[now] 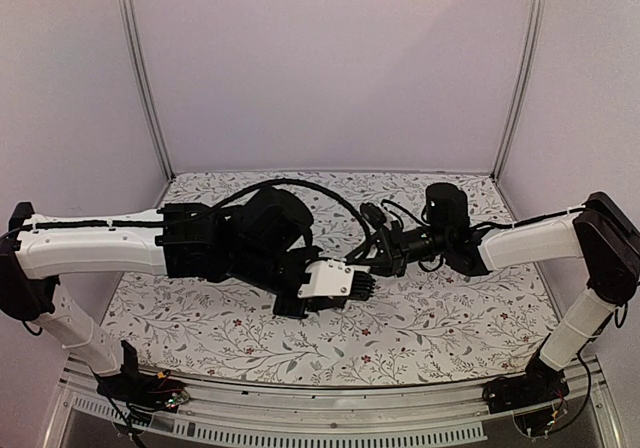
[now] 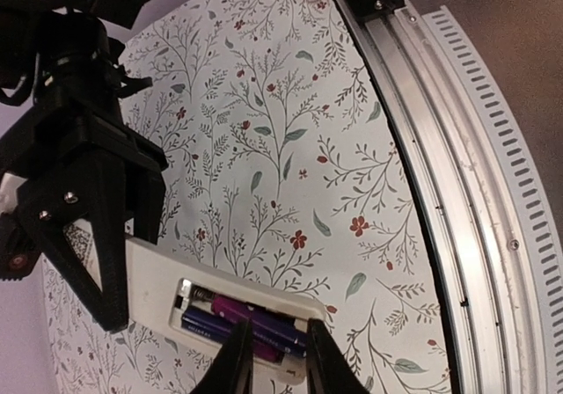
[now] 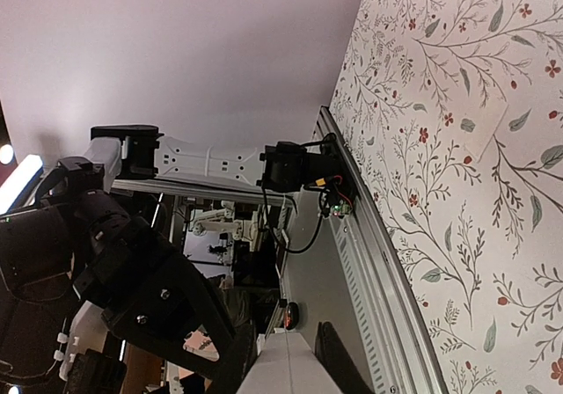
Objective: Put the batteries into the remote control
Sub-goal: Press the battery in the battery compartment.
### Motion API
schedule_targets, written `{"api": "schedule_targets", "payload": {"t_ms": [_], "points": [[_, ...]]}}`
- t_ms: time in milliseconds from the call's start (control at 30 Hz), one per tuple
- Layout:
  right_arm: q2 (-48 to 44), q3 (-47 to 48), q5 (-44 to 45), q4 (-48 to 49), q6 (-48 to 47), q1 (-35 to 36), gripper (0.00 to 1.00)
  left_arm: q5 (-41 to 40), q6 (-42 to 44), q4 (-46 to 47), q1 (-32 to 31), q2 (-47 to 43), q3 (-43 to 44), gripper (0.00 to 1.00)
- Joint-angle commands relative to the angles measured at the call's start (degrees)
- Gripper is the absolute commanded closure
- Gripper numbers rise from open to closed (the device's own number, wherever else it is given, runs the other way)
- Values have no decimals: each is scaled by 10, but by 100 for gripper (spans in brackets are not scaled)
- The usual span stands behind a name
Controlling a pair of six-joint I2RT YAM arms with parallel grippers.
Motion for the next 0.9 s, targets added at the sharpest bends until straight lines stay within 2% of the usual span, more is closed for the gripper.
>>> {"api": "schedule_targets", "payload": {"t_ms": [0,400,867], "points": [[-18,18,-10,-4,-9,5,100,18,7,-11,-7,2,-5,78],[-16,17,-9,-13,-17,5,100,38,8,-20,-7,-17,-5,75],[-17,25,-9,-22,-22,10,100,24,20,-27,-8,2,-6,79]]}}
